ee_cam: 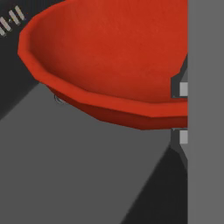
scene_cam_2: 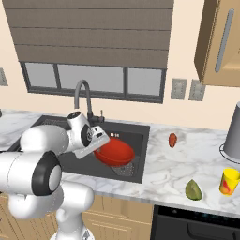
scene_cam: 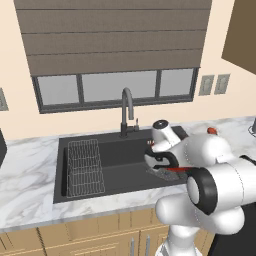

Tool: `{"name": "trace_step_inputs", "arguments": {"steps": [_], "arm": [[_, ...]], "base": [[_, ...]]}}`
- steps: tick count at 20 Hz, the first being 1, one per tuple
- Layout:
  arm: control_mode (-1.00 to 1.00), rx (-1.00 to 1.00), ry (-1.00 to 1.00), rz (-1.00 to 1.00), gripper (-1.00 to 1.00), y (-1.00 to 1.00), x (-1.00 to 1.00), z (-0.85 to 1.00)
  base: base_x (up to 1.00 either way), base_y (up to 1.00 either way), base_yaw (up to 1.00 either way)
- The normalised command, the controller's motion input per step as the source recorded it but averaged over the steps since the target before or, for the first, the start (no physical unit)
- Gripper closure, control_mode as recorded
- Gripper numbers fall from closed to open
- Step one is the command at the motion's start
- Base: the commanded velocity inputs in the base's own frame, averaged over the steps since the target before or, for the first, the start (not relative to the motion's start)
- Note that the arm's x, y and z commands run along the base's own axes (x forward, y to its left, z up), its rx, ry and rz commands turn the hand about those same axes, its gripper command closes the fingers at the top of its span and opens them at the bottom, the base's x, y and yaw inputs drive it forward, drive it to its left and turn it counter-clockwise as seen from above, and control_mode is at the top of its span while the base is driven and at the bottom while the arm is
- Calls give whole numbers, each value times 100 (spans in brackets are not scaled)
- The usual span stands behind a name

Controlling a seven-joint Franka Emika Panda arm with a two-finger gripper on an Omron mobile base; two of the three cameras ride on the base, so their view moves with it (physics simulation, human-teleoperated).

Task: Remove the sweet potato and lemon wedge from the sink. Then move the bowl and cup from the counter to the sink for washing.

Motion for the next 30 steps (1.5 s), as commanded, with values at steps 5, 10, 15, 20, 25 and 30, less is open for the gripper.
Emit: {"name": "trace_step_inputs", "arguments": {"steps": [5,10,15,20,25,30], "arm": [[-100,0,7,-4,100,0,10,-15],[-100,0,3,-1,100,0,7,-15],[-100,0,1,0,100,0,6,-16],[-100,0,0,0,100,0,6,-17],[-100,0,3,0,100,0,5,-19],[-100,0,3,0,100,0,4,-19]], "base": [[0,0,0],[0,0,0],[0,0,0],[0,0,0],[0,0,0],[0,0,0]]}}
